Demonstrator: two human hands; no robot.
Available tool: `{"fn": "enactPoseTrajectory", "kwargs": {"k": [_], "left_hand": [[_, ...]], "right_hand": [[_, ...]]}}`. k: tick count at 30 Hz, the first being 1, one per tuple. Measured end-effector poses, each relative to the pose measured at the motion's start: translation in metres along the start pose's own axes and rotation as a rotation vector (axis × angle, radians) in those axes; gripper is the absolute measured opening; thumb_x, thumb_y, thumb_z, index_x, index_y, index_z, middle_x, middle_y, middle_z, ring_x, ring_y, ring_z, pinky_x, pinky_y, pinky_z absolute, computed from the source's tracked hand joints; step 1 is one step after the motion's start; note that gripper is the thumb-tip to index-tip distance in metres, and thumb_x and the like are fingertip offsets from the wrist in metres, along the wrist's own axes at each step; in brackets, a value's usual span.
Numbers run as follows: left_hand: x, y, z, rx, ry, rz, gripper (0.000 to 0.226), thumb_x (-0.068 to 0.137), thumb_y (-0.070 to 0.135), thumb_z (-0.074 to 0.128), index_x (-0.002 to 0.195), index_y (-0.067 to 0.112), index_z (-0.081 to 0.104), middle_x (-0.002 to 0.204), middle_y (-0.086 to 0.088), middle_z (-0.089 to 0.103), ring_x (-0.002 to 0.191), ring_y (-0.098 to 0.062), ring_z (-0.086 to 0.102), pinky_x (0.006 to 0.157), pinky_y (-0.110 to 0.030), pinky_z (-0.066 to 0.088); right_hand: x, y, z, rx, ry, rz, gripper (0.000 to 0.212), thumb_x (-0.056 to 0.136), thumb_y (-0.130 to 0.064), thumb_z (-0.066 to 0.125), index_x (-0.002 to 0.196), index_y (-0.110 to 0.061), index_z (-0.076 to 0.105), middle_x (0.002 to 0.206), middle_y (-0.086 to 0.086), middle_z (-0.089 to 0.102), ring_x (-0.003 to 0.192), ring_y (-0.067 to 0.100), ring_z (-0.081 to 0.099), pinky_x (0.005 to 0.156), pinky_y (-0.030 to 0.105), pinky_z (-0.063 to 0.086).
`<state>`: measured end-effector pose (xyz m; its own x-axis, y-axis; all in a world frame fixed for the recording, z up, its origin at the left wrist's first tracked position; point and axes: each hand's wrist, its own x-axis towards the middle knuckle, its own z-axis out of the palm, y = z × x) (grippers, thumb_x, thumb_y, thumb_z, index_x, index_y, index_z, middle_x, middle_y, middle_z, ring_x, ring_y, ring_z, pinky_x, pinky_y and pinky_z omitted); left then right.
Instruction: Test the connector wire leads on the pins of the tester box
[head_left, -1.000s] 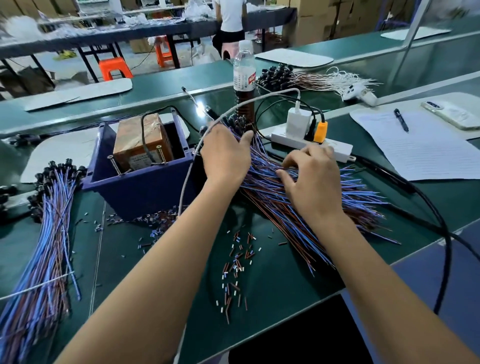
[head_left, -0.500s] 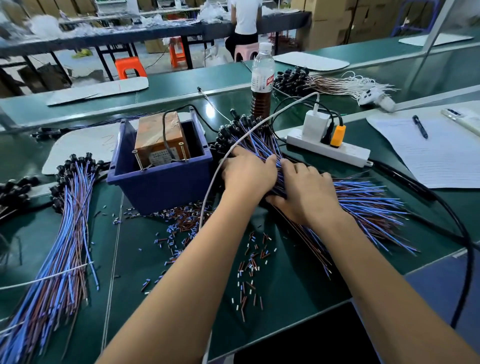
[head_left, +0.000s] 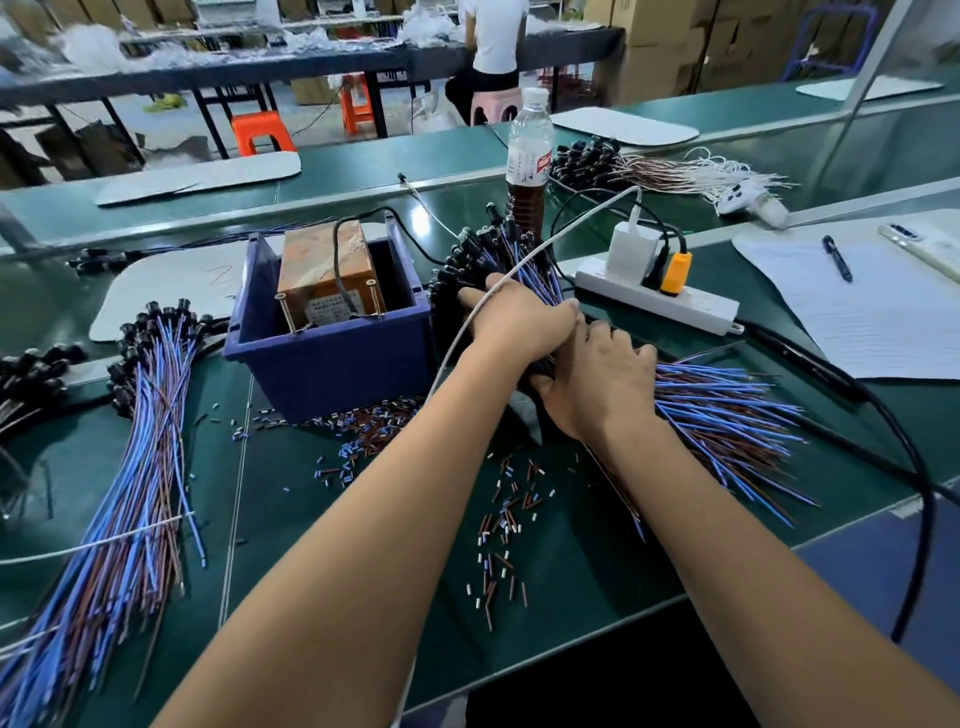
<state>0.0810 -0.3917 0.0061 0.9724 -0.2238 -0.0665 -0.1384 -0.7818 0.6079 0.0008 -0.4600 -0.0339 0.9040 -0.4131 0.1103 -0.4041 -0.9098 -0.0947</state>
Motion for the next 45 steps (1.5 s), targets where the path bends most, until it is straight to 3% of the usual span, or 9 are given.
{"fn": "enactPoseTrajectory", "kwargs": {"k": [4, 8, 13, 17, 20, 23, 27, 32, 45], "left_hand": [[-0.020, -0.007, -0.021, -0.089, -0.115, 0.059, 0.058, 0.094, 0.050, 0.064, 0.126, 0.002, 0.059, 0.116, -0.013, 0.069, 0.113, -0.032, 0.065, 0.097, -0.039, 0.055], [-0.058, -0.035, -0.051, -0.359, -0.248, 0.140, 0.017, 0.097, 0.036, 0.067, 0.089, 0.021, 0.065, 0.095, 0.001, 0.072, 0.093, -0.026, 0.075, 0.090, -0.041, 0.061], [-0.087, -0.099, -0.110, -0.649, -0.485, 0.260, 0.028, 0.102, 0.020, 0.062, 0.125, 0.004, 0.064, 0.120, -0.015, 0.073, 0.102, -0.033, 0.075, 0.087, -0.037, 0.063], [-0.097, -0.162, -0.144, -0.662, -0.590, 0.321, 0.032, 0.097, 0.020, 0.061, 0.121, 0.000, 0.063, 0.116, -0.016, 0.074, 0.094, -0.034, 0.075, 0.062, -0.026, 0.058], [-0.099, -0.205, -0.156, -0.752, -0.418, 0.270, 0.012, 0.092, 0.017, 0.062, 0.099, 0.010, 0.068, 0.091, -0.012, 0.073, 0.062, -0.019, 0.066, 0.043, -0.019, 0.035], [-0.089, -0.236, -0.157, -0.863, 0.181, 0.208, 0.009, 0.086, 0.012, 0.061, 0.080, 0.019, 0.064, 0.067, 0.002, 0.061, 0.050, -0.010, 0.045, 0.043, -0.022, 0.026], [-0.072, -0.262, -0.148, -0.155, 0.910, -0.035, 0.005, 0.084, 0.021, 0.063, 0.087, 0.017, 0.065, 0.074, 0.008, 0.060, 0.074, -0.020, 0.062, 0.067, -0.033, 0.046], [-0.066, -0.285, -0.144, 0.254, 0.675, -0.389, 0.043, 0.081, 0.043, 0.078, 0.111, 0.016, 0.065, 0.120, -0.016, 0.058, 0.113, -0.038, 0.055, 0.098, -0.042, 0.042], [-0.068, -0.284, -0.149, 0.186, 0.714, -0.417, 0.028, 0.086, 0.022, 0.067, 0.109, 0.005, 0.065, 0.110, -0.021, 0.069, 0.111, -0.042, 0.061, 0.095, -0.045, 0.046]], "right_hand": [[-0.004, -0.002, -0.013, 0.115, -0.041, 0.026, 0.108, 0.083, -0.067, 0.070, 0.160, -0.014, 0.017, 0.154, 0.014, 0.039, 0.146, 0.036, 0.033, 0.119, 0.059, 0.026], [-0.013, -0.010, -0.041, 0.232, -0.073, -0.014, 0.111, 0.074, -0.072, 0.072, 0.160, -0.023, 0.023, 0.156, 0.012, 0.040, 0.147, 0.034, 0.032, 0.121, 0.055, 0.028], [-0.038, -0.038, -0.053, 0.662, 0.426, -0.348, 0.049, 0.086, -0.013, 0.072, 0.134, -0.013, 0.065, 0.124, 0.008, 0.066, 0.121, 0.029, 0.059, 0.104, 0.043, 0.048], [-0.061, -0.091, -0.046, 0.890, 0.618, -0.607, 0.022, 0.088, 0.005, 0.062, 0.104, -0.005, 0.074, 0.094, 0.004, 0.070, 0.088, 0.022, 0.066, 0.073, 0.036, 0.055], [-0.069, -0.129, -0.032, 0.888, 0.537, -0.733, 0.018, 0.089, 0.006, 0.064, 0.097, -0.005, 0.075, 0.090, 0.003, 0.071, 0.081, 0.018, 0.065, 0.072, 0.031, 0.053], [-0.068, -0.170, -0.019, 0.839, 0.295, -0.797, 0.015, 0.090, -0.004, 0.066, 0.097, -0.011, 0.076, 0.090, 0.001, 0.074, 0.081, 0.021, 0.068, 0.074, 0.040, 0.056], [-0.062, -0.217, 0.003, 0.729, -0.117, -0.858, 0.010, 0.091, -0.017, 0.070, 0.098, -0.018, 0.077, 0.081, -0.002, 0.073, 0.074, 0.020, 0.066, 0.072, 0.037, 0.057], [-0.052, -0.243, 0.028, 0.667, -0.309, -0.815, 0.009, 0.089, -0.028, 0.076, 0.096, -0.021, 0.076, 0.081, -0.007, 0.069, 0.084, 0.020, 0.067, 0.078, 0.033, 0.054], [-0.043, -0.225, 0.033, 0.944, -0.508, -0.744, 0.013, 0.096, -0.016, 0.073, 0.108, -0.011, 0.076, 0.091, 0.006, 0.077, 0.072, 0.013, 0.066, 0.069, 0.024, 0.056]]}}
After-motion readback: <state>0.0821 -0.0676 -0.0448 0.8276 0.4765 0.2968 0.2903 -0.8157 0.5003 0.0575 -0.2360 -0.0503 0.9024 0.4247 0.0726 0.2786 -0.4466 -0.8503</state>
